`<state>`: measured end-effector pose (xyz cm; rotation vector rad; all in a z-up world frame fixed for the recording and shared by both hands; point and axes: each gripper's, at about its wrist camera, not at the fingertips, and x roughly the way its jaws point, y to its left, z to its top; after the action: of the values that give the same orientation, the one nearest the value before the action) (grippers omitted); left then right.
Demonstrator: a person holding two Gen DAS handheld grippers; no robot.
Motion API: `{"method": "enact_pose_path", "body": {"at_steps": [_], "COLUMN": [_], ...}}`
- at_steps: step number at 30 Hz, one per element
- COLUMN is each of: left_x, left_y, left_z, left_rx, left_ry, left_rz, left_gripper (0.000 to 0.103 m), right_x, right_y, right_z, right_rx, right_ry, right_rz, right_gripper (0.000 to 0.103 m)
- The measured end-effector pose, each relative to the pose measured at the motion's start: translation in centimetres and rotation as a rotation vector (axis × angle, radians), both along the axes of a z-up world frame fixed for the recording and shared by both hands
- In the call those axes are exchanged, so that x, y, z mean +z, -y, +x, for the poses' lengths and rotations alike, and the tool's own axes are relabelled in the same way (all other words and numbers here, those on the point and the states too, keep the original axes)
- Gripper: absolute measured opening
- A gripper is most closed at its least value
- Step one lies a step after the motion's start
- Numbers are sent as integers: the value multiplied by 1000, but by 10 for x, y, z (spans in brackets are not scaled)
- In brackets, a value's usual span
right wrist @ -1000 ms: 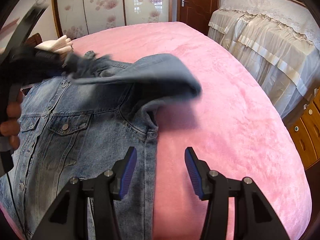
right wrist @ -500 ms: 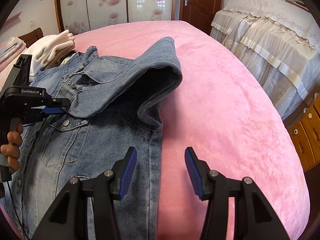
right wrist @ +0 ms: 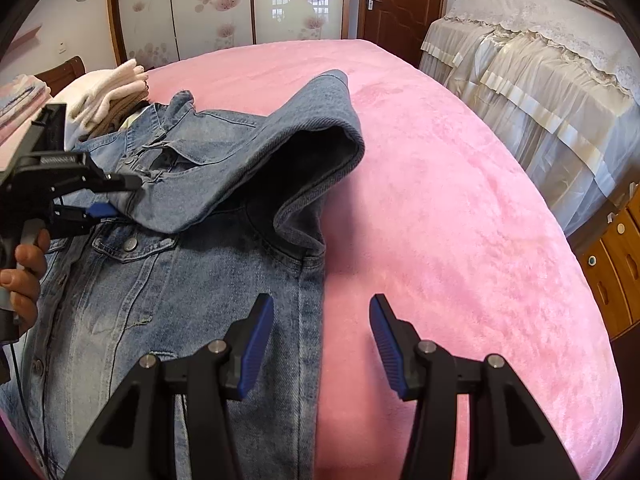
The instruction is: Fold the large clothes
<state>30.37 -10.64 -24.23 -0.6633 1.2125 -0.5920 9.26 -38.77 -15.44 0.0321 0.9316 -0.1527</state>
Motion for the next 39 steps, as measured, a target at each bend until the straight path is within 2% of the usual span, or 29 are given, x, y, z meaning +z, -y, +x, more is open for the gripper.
{"method": "enact_pose_path", "body": {"at_steps": [4, 12, 14, 17, 19, 21, 24, 29, 30, 31, 33, 36, 38, 39], "left_x": [3, 9, 12, 14, 24, 37, 65, 118, 128, 134, 148, 153, 141, 128], "left_y": [-7, 17, 20, 30, 42, 51, 52, 40, 36, 29, 11, -20, -51, -66], "left_z": [3, 27, 30, 33, 31, 31, 33, 40, 42, 43, 46, 49, 52, 56], "left_rx": [-13, -105, -122, -128, -147, -146, -119, -71, -56, -42, 6, 88, 141, 162], "left_ry": [8, 36, 55, 50, 85, 114, 160, 260, 282, 300, 339, 357, 349, 318], "left_rz": [-34, 79, 133, 241, 325, 371, 366, 359, 371, 381, 407, 430, 477, 500], "left_gripper": [54, 54, 29, 14, 9, 7, 6, 5, 5, 5, 5, 5, 5, 5], "right_x": [-1, -4, -3, -3, -4, -6, -13, -26, -28, -27, -24, -23, -28, -29], "right_y": [0, 3, 6, 14, 20, 25, 25, 13, 13, 14, 19, 16, 8, 5], "right_z": [0, 5, 8, 15, 22, 32, 49, 75, 80, 82, 82, 80, 79, 80], "right_rx": [-1, -18, -27, -57, -74, -85, -75, -54, -70, -91, -118, -139, -124, -115], "right_ry": [-6, -13, -14, -13, -11, -16, -29, -73, -76, -65, -48, -33, -54, -61], "right_rz": [-5, 15, 21, 42, 72, 120, 160, 99, 85, 73, 103, 86, 36, 16], "right_gripper": [50, 50, 50, 50, 50, 50, 50, 50, 43, 23, 20, 18, 18, 18]}}
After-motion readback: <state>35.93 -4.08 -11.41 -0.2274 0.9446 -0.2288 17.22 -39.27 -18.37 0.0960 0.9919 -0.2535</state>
